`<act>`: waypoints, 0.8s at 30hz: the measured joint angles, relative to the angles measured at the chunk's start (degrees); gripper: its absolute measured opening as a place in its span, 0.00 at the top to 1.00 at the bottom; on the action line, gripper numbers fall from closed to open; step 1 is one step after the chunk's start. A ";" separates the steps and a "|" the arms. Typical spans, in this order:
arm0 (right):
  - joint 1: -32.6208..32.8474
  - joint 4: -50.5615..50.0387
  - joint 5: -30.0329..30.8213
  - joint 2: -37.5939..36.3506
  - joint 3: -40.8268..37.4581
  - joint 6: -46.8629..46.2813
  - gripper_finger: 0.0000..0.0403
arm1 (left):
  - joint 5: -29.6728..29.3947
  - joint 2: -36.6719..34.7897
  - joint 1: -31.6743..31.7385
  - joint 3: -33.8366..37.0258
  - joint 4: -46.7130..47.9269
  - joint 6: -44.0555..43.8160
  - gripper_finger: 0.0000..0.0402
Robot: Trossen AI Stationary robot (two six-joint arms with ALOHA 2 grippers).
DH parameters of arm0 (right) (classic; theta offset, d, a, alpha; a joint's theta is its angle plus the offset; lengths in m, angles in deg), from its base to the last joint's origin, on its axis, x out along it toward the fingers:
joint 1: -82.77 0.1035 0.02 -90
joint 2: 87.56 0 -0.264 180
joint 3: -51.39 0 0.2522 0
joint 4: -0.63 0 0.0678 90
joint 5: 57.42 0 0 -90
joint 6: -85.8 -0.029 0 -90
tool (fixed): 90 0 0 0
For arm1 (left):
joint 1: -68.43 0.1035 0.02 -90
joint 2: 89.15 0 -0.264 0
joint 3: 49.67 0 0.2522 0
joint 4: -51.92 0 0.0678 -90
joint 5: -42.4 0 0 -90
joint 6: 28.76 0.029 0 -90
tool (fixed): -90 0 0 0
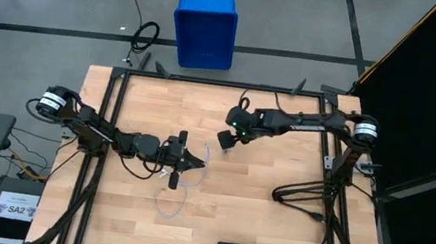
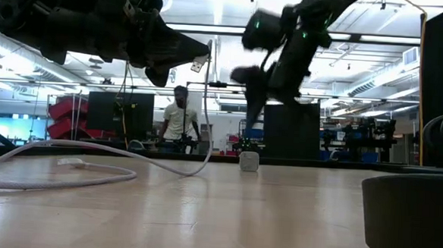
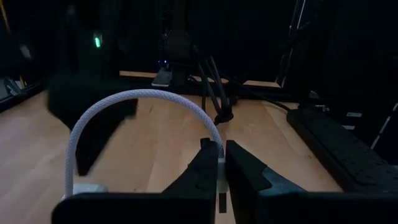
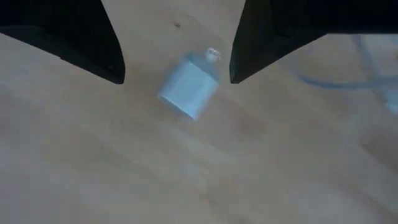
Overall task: Insert USB
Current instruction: Insert the white USB cable into the white charger adapter
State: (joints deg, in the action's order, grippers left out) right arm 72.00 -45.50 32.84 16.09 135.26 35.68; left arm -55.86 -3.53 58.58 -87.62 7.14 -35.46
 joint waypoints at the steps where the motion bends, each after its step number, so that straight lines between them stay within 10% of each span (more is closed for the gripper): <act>1: -0.02 1.27 -1.93 1.36 0.00 -0.05 0.37 | 0.00 0.00 0.00 -0.01 -0.18 0.00 1.00; 9: -0.54 6.41 -13.20 9.61 0.26 -0.44 0.40 | 0.39 0.00 0.00 -0.02 0.39 0.00 1.00; 24: -3.62 9.37 -8.36 7.67 -0.02 -0.36 0.36 | 1.02 0.00 0.00 -0.02 0.72 -0.38 1.00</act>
State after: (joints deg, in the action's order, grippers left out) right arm 68.38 -36.13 24.48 23.76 135.24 35.33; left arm -54.85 -3.53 58.58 -87.64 7.86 -35.84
